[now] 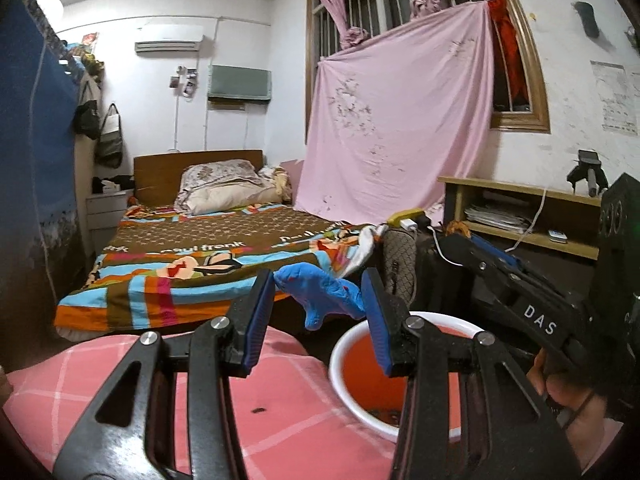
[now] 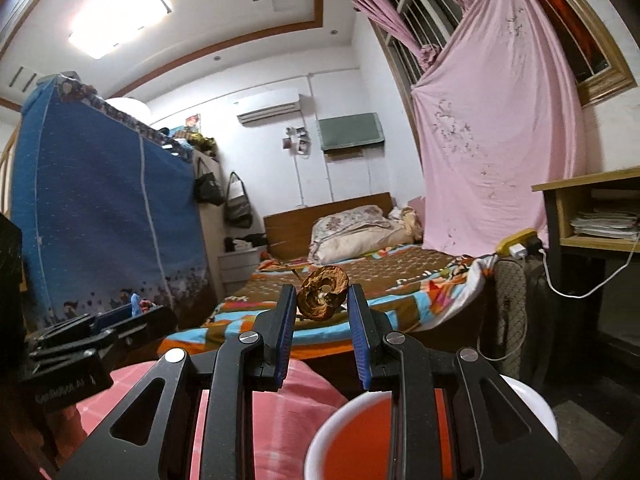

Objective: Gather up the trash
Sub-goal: 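Carry the fruit slice and blue toy over the orange bucket with both tools, then open both tools over the bucket to drop the items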

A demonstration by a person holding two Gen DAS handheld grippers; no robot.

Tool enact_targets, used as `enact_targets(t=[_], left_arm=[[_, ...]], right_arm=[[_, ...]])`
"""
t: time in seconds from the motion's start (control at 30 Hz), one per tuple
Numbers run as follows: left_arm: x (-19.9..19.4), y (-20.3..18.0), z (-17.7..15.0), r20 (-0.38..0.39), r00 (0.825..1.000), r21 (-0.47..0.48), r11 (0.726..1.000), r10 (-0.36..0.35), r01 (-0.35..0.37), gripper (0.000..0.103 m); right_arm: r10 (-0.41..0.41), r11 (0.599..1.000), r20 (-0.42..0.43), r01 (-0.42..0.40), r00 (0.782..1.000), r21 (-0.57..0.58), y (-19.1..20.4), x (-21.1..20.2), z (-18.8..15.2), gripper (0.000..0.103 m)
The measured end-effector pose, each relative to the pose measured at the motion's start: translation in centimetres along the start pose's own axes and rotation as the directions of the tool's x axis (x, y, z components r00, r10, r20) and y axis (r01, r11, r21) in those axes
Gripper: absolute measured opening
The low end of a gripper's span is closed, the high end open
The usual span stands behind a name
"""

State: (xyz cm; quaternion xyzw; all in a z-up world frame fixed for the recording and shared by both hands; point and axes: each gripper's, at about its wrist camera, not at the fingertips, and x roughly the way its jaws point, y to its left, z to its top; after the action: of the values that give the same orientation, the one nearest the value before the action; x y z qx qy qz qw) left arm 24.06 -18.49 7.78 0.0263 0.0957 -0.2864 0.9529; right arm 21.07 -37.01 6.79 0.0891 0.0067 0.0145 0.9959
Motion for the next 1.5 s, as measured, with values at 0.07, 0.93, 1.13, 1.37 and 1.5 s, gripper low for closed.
enact_targets(t=[0.07, 0.93, 1.13, 1.37, 1.5], left_arm=[[0.3, -0.6, 0.0, -0.008, 1.000, 0.001, 1.000, -0.015, 0.015, 0.029], [4.8, -6.2, -2.2, -0.187, 0.976, -0.003, 0.994, -0.108, 0.109, 0.030], [6.3, -5.7, -2.8, -0.244, 0.959, -0.078, 0.989, -0.141, 0.126, 0.030], [7.5, -5.5, -3.3, -0.300, 0.938, -0.140, 0.981, -0.171, 0.134, 0.030], [8.0, -5.4, -3.6, -0.330, 0.926, -0.167, 0.977, -0.181, 0.132, 0.031]], right_arm=[[-0.015, 1.000, -0.004, 0.015, 1.000, 0.003, -0.4, -0.4, 0.0, 0.024], [-0.152, 0.987, -0.186, 0.160, 0.971, 0.027, -4.6, -1.2, -1.2, 0.024], [-0.167, 0.982, -0.229, 0.183, 0.959, 0.049, -5.4, -0.8, -1.5, 0.025], [-0.182, 0.976, -0.270, 0.207, 0.946, 0.067, -5.9, -0.5, -1.9, 0.025], [-0.187, 0.973, -0.287, 0.216, 0.940, 0.075, -6.1, -0.4, -2.1, 0.030]])
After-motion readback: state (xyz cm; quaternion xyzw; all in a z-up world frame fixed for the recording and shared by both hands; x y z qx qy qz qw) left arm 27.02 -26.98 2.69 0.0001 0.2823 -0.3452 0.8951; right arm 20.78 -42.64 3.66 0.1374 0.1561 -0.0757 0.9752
